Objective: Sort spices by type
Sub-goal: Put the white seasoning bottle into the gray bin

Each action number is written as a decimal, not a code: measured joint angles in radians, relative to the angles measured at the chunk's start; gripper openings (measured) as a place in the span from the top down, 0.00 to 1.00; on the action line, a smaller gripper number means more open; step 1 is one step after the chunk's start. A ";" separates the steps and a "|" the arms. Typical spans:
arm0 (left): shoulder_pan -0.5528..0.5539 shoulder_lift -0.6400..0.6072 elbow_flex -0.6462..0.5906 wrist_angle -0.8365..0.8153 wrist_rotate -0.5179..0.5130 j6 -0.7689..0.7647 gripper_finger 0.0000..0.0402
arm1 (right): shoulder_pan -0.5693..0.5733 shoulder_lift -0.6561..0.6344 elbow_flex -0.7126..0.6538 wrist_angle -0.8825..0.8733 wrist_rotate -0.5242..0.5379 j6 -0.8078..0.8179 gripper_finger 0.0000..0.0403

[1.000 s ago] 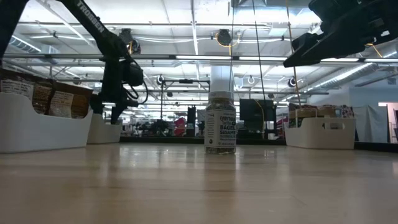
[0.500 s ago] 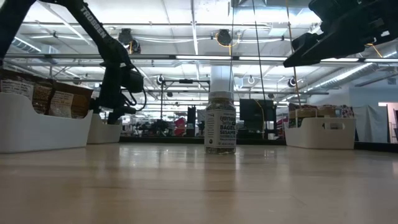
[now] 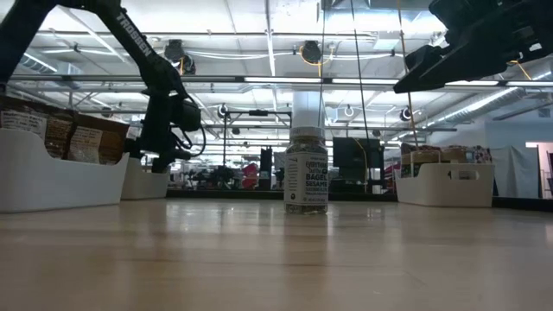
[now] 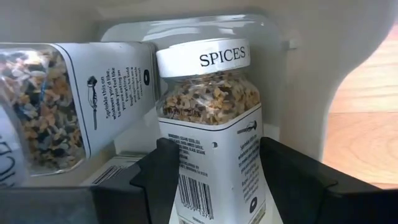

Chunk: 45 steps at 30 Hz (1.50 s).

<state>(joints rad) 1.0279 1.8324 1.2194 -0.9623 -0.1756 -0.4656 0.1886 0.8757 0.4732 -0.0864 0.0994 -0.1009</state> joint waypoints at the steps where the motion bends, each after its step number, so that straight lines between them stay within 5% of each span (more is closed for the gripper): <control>1: 0.000 0.000 0.000 0.000 0.001 0.000 0.45 | 0.000 0.000 0.000 0.000 0.000 0.001 0.44; 7: 0.000 0.000 0.001 0.003 0.011 0.002 0.48 | 0.000 0.000 0.000 0.000 0.000 0.006 0.44; 18: -0.001 -0.002 0.013 0.002 0.021 0.011 0.81 | 0.000 0.000 0.000 -0.001 0.000 0.005 0.44; 26: -0.001 0.001 0.048 -0.021 0.022 0.031 0.92 | 0.000 0.000 0.000 -0.001 0.000 0.005 0.44; 32: -0.003 0.000 0.050 -0.071 -0.012 0.034 0.85 | 0.000 0.000 0.000 -0.001 0.000 0.005 0.44; 45: -0.044 -0.068 0.095 -0.159 -0.044 0.055 0.51 | 0.000 0.000 0.000 0.000 0.000 0.005 0.44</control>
<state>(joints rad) 0.9840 1.7640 1.3145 -1.1215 -0.2192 -0.4110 0.1886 0.8757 0.4732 -0.0864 0.0994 -0.0958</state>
